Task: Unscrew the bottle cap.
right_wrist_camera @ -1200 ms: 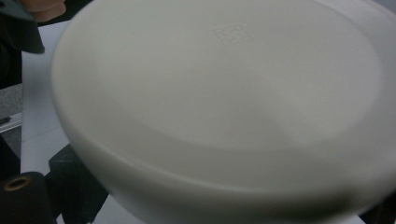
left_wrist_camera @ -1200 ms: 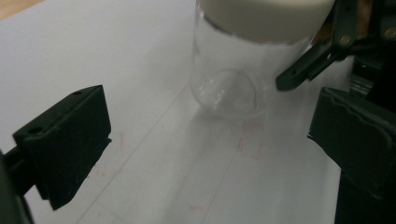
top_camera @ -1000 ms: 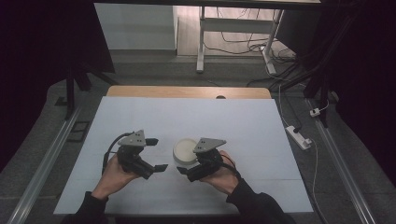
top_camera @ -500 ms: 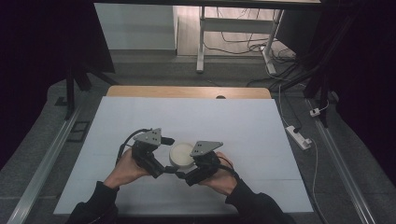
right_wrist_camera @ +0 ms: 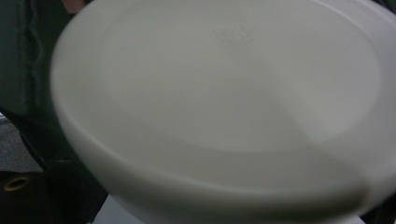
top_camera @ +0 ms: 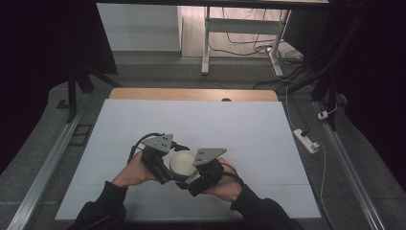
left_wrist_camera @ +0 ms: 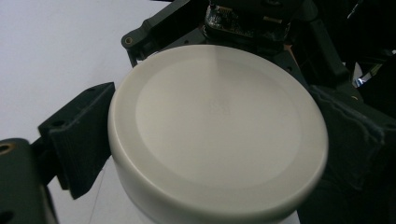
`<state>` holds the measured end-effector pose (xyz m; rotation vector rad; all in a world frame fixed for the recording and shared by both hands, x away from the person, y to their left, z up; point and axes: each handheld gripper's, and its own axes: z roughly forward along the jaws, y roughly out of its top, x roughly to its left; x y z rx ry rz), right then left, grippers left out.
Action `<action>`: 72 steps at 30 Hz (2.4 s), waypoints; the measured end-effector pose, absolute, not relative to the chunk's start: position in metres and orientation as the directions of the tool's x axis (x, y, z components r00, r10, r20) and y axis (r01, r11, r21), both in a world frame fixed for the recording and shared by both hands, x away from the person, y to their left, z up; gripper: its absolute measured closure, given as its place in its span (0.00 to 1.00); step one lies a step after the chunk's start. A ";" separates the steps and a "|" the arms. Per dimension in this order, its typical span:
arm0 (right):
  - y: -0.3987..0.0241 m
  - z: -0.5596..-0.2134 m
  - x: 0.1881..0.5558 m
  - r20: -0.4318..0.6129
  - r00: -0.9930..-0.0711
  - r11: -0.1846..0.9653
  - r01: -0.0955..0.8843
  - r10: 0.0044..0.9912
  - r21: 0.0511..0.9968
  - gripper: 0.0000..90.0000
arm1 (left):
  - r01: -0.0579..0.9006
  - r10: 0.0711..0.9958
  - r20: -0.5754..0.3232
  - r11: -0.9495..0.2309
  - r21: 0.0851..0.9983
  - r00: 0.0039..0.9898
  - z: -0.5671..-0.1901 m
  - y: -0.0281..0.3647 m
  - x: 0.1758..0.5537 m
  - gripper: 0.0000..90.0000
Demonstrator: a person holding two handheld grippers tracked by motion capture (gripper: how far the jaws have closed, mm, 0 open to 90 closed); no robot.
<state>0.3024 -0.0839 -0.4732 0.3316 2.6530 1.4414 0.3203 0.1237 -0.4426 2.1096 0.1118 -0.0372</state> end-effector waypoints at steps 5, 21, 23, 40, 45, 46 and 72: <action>-0.085 -0.473 0.305 0.016 -0.966 0.525 0.155 0.259 0.837 0.07 | 0.141 0.131 -0.087 -0.504 0.852 0.988 -0.444 0.121 0.319 0.08; -0.087 -0.476 0.312 -0.038 -0.900 0.529 0.220 0.434 0.819 0.07 | 0.346 0.487 -0.085 -0.476 0.808 0.869 -0.439 0.095 0.309 0.09; -0.087 -0.476 0.312 -0.037 -0.894 0.526 0.229 0.447 0.819 0.07 | 0.362 0.510 -0.086 -0.471 0.804 0.856 -0.438 0.093 0.308 0.09; -0.090 -0.474 0.311 0.015 -0.940 0.519 0.202 0.342 0.830 0.07 | 0.160 0.240 -0.021 -0.576 0.802 0.970 -0.429 0.124 0.310 0.01; -0.086 -0.474 0.307 0.025 -0.959 0.524 0.175 0.281 0.833 0.07 | 0.105 0.153 -0.020 -0.573 0.813 0.988 -0.431 0.125 0.310 0.02; -0.086 -0.474 0.306 0.025 -0.963 0.526 0.169 0.270 0.833 0.07 | 0.100 0.145 -0.019 -0.574 0.812 0.989 -0.431 0.124 0.310 0.03; -0.087 -0.477 0.312 -0.013 -0.895 0.511 0.242 0.445 0.825 0.07 | 0.349 0.556 -0.003 -0.518 0.781 0.831 -0.429 0.085 0.297 0.08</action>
